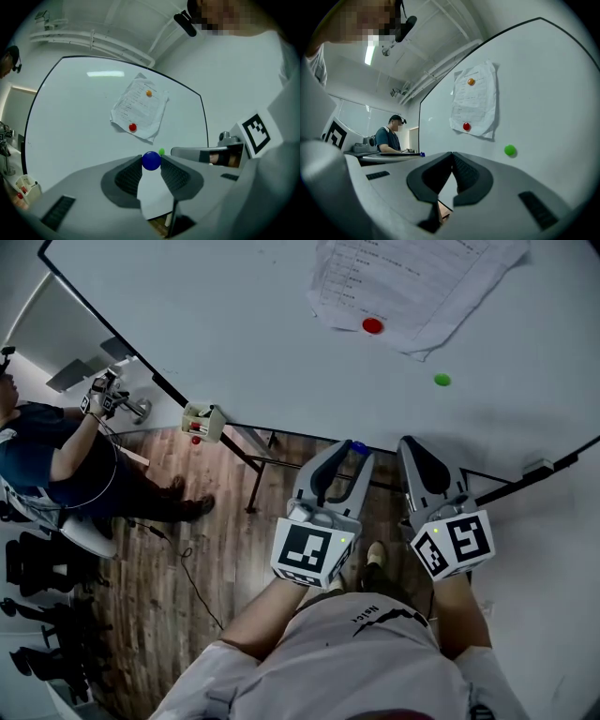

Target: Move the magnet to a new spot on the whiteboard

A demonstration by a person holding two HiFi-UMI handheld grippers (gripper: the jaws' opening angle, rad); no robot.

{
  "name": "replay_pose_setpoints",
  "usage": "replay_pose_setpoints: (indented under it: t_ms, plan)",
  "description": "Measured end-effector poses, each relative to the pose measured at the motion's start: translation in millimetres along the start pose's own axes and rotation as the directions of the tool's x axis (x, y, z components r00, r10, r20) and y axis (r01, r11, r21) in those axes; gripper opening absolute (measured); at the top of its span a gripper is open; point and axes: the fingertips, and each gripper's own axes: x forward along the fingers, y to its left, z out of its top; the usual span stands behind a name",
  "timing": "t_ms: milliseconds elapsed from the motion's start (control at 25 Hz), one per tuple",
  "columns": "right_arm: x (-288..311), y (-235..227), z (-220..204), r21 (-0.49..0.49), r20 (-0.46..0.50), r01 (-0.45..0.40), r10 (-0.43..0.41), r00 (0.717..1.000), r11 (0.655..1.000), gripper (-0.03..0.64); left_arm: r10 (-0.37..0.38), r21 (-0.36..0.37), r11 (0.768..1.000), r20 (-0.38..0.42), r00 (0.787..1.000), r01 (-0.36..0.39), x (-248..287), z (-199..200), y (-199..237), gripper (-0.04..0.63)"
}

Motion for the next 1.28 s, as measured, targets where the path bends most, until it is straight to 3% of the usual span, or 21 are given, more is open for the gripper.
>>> replay_pose_setpoints:
  t_ms: [360, 1280]
  plan:
    - [-24, 21, 10, -0.021, 0.026, 0.046, -0.046, 0.999, 0.999, 0.014, -0.079, 0.000, 0.997, 0.014, 0.997, 0.079, -26, 9, -18, 0.130]
    - [-30, 25, 26, -0.052, 0.056, 0.053, -0.050, 0.997, 0.997, 0.014, -0.082, 0.004, 0.997, 0.044, 0.996, 0.082, -22, 25, -22, 0.130]
